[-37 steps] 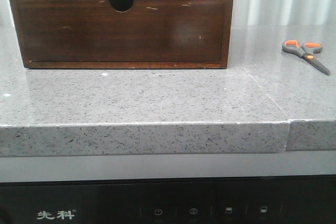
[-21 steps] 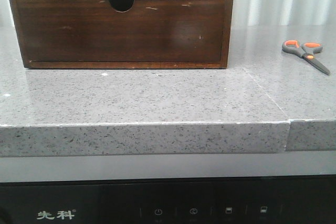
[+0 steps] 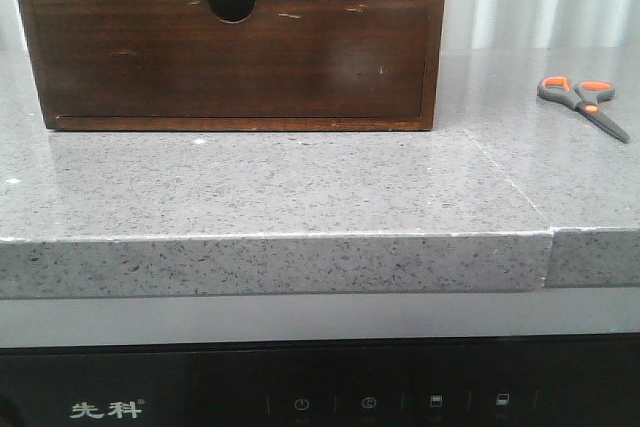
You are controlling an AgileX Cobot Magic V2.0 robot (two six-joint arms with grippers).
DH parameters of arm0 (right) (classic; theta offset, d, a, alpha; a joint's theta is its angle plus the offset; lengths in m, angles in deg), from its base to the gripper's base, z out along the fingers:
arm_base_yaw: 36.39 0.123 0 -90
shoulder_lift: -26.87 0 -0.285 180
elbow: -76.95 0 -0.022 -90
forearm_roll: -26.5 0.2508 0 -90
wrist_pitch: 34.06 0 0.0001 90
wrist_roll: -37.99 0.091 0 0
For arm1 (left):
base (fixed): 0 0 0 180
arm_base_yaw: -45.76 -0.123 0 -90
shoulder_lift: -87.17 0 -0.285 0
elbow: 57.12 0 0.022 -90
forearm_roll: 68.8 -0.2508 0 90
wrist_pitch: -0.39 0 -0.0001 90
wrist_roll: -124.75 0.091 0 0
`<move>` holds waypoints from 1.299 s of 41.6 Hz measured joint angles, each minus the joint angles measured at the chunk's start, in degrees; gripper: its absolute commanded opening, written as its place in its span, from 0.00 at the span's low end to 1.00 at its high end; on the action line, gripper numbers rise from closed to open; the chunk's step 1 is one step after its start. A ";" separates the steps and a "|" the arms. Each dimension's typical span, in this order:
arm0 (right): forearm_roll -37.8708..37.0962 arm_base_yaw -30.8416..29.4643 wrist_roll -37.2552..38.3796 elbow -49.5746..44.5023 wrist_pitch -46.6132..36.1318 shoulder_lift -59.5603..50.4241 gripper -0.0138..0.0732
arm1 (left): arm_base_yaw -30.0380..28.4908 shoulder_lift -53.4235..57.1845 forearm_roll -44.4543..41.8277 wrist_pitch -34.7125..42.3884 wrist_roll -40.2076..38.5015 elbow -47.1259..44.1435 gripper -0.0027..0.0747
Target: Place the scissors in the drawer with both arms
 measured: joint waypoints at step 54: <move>-2.84 0.00 0.00 41.54 41.43 35.78 0.09 | 0.00 -33.24 1.15 -40.12 0.00 43.75 0.01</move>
